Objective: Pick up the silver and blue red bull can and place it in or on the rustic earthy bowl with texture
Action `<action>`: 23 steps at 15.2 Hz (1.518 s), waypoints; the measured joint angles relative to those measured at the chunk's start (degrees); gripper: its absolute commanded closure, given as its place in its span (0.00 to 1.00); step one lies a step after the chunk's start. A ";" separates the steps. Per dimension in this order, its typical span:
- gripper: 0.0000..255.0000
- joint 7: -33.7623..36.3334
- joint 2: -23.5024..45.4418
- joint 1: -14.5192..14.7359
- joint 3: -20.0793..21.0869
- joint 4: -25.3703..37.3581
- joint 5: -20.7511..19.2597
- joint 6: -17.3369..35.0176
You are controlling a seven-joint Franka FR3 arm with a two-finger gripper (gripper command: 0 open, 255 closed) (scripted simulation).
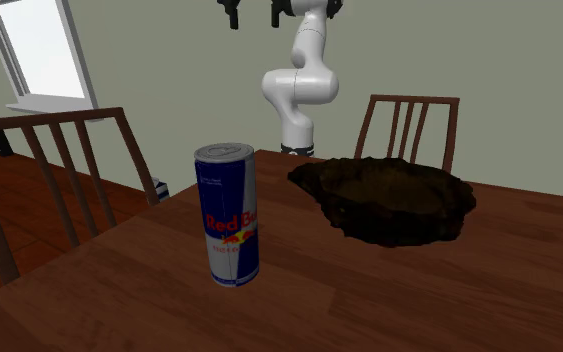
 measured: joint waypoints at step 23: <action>0.00 0.73 42.47 4.19 4.17 23.92 1.47 18.97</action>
